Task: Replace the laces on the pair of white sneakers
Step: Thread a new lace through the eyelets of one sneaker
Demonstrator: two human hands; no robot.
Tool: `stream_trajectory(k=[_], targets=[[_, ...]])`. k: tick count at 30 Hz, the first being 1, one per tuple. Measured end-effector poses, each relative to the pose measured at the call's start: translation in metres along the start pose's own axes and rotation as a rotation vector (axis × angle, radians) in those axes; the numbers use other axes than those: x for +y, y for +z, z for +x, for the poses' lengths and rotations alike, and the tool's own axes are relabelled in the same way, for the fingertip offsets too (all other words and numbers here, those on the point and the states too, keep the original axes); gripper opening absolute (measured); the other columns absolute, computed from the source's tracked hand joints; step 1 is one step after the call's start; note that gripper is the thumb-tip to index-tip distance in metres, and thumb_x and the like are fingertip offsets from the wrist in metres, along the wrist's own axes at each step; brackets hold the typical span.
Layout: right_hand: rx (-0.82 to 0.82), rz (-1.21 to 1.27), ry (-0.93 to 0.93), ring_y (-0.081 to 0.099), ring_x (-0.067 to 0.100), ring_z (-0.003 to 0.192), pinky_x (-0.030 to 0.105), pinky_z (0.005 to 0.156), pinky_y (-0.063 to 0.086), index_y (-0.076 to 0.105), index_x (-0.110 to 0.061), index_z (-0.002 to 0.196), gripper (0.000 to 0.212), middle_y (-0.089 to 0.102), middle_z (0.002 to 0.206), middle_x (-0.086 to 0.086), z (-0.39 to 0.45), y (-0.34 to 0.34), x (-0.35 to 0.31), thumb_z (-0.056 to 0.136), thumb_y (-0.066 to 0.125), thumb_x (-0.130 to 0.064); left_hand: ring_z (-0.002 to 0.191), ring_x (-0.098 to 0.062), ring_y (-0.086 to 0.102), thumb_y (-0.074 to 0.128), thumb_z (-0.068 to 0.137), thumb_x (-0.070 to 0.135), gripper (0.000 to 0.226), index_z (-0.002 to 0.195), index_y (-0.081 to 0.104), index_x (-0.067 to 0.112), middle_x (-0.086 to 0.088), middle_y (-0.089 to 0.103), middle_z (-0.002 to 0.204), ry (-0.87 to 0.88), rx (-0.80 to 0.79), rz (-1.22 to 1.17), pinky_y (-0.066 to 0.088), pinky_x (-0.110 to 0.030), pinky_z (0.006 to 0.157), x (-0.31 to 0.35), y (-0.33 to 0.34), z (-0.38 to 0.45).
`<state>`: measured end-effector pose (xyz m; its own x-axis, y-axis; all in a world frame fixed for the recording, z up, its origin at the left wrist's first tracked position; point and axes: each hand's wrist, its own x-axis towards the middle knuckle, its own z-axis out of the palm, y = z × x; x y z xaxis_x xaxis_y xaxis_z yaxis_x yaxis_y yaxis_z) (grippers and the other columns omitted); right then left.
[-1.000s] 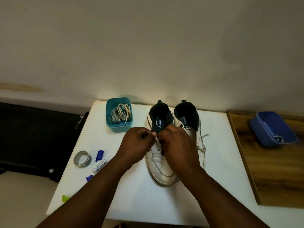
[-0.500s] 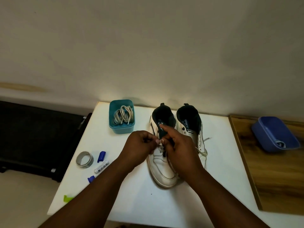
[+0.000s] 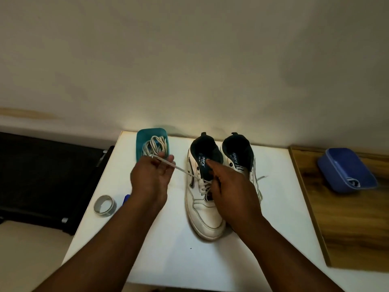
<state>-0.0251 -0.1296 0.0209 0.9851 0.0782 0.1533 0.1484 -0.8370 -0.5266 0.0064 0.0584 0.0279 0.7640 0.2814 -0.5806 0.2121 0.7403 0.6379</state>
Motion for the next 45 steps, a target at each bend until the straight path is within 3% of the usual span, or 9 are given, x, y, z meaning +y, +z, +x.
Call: stream_trajectory(k=[3,7,10,13,19,23,30,41,45], targets=[[0.06,0.023,-0.038,0.067,0.021,0.1,0.037,0.081,0.057,0.057,-0.033,0.142,0.053,0.068,0.122,-0.005,0.001,-0.001,0.007,0.094,0.056,-0.01,0.051,-0.006,0.048,0.039,0.101,0.018,0.022,0.085,0.054,0.015,0.003,0.056,0.07,0.057,-0.015,-0.281,0.04,-0.018,0.045,0.012,0.003,-0.004],[0.08,0.056,-0.079,0.062,0.021,0.123,0.037,0.099,0.054,0.061,-0.025,0.139,0.049,0.058,0.144,-0.005,0.003,-0.004,0.018,0.094,0.05,-0.009,0.074,-0.001,0.06,0.057,0.1,0.045,0.014,0.099,0.059,0.032,0.012,0.065,0.086,0.852,-0.106,1.115,0.045,-0.018,0.06,0.013,-0.009,-0.002],[-0.015,0.06,-0.07,0.045,0.017,0.141,0.031,0.11,0.043,0.062,-0.03,0.139,0.051,0.042,0.159,-0.009,0.007,-0.004,0.019,0.097,0.053,-0.004,0.086,-0.004,0.064,0.061,0.091,0.064,0.034,0.111,0.064,0.037,0.016,0.07,0.097,0.696,-0.441,1.706,0.05,-0.027,0.071,-0.015,-0.014,-0.009],[-0.073,-0.038,-0.083,0.045,0.024,0.141,0.038,0.106,0.047,0.066,-0.031,0.133,0.047,0.038,0.161,-0.006,0.006,-0.005,0.017,0.096,0.057,-0.004,0.086,-0.013,0.066,0.057,0.099,0.048,0.02,0.106,0.069,0.033,0.01,0.072,0.093,0.806,-0.378,1.686,0.045,-0.028,0.068,-0.018,-0.011,-0.008],[-0.038,-0.084,-0.046,0.055,0.029,0.129,0.042,0.088,0.057,0.068,-0.025,0.121,0.031,0.041,0.155,0.0,0.003,-0.007,0.016,0.094,0.059,-0.014,0.095,-0.028,0.059,0.048,0.099,0.035,0.022,0.098,0.066,0.022,-0.003,0.067,0.102,0.767,0.198,2.035,0.04,-0.037,0.077,-0.001,-0.029,-0.005],[-0.007,-0.148,-0.044,0.055,0.026,0.117,0.035,0.086,0.054,0.071,-0.025,0.115,0.027,0.053,0.138,0.002,0.006,-0.004,0.015,0.093,0.061,-0.014,0.125,-0.028,0.045,0.06,0.092,0.04,0.03,0.121,0.064,0.032,0.002,0.057,0.131,0.917,-0.056,1.948,0.033,-0.048,0.098,-0.028,-0.018,-0.014],[-0.047,-0.221,-0.039,0.058,0.026,0.099,0.04,0.081,0.053,0.069,-0.033,0.123,0.037,0.069,0.102,0.0,0.007,-0.012,0.016,0.092,0.055,-0.018,0.112,-0.022,0.049,0.057,0.096,0.052,0.023,0.105,0.069,0.034,0.009,0.062,0.114,0.891,-0.196,1.943,0.034,-0.041,0.088,-0.04,-0.01,-0.01],[-0.031,-0.398,0.138,0.066,0.023,0.088,0.031,0.072,0.053,0.056,-0.027,0.136,0.045,0.061,0.117,0.004,0.001,-0.048,0.025,0.093,0.064,-0.015,0.092,-0.026,0.061,0.037,0.106,0.038,0.022,0.113,0.05,0.022,0.0,0.066,0.098,0.813,-0.17,2.115,0.039,-0.039,0.083,-0.028,-0.008,-0.015],[0.296,-0.183,0.174,0.062,0.025,0.088,0.028,0.068,0.043,0.067,-0.017,0.12,0.036,0.057,0.117,0.008,0.006,-0.065,0.034,0.09,0.061,0.002,0.109,-0.023,0.056,0.047,0.099,0.044,0.03,0.123,0.055,0.027,0.002,0.062,0.118,0.817,-0.136,1.945,0.04,-0.041,0.09,-0.03,-0.007,-0.014]])
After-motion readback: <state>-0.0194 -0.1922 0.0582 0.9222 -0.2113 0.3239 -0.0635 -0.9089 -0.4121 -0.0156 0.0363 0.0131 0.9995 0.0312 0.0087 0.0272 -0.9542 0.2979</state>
